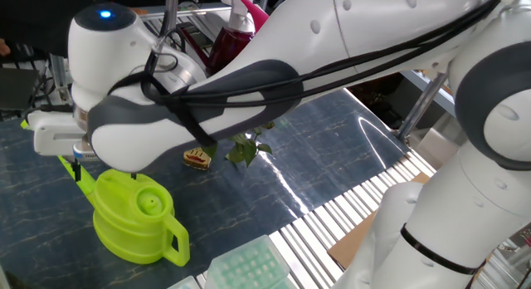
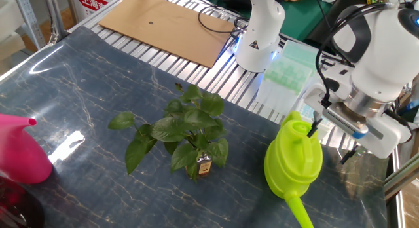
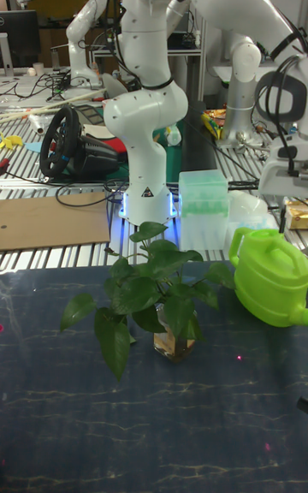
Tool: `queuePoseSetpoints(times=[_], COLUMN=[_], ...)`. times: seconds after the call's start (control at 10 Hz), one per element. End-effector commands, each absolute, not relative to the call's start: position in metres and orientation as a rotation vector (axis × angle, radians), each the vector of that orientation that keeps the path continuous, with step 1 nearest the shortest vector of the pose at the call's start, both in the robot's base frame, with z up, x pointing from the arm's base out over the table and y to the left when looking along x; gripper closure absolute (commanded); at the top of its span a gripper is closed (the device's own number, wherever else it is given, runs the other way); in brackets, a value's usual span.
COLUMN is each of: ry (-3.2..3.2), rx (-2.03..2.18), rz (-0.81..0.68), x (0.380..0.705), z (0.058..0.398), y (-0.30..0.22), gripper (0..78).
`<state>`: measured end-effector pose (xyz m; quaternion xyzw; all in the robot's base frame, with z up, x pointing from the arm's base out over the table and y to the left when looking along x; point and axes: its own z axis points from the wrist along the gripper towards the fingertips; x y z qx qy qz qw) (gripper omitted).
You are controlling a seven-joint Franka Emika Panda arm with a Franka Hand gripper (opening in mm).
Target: Water the plant
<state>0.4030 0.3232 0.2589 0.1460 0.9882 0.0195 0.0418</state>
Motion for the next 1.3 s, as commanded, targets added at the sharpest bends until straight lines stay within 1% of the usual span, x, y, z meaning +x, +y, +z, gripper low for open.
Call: queuePoseSetpoints(times=[0.1,0.3,0.6,0.7,0.8,0.9,1.1,1.3], ry=[3.069,3.084,3.127,3.134,3.146,3.148,3.159,3.170], rx=[0.503,0.492,0.447,0.438,0.417,0.409,0.309,0.229], rz=[0.056,0.048,0.030,0.026,0.033,0.030,0.019,0.017], x=[0.396,0.394,0.394,0.395,0.398,0.398,0.408,0.417], z=[0.308,0.323,0.351,0.355,0.364,0.365,0.372,0.377], y=[0.321,0.312,0.287,0.282,0.266,0.263,0.233,0.216], gripper=[0.1,0.1,0.1,0.1,0.1,0.1,0.1,0.1])
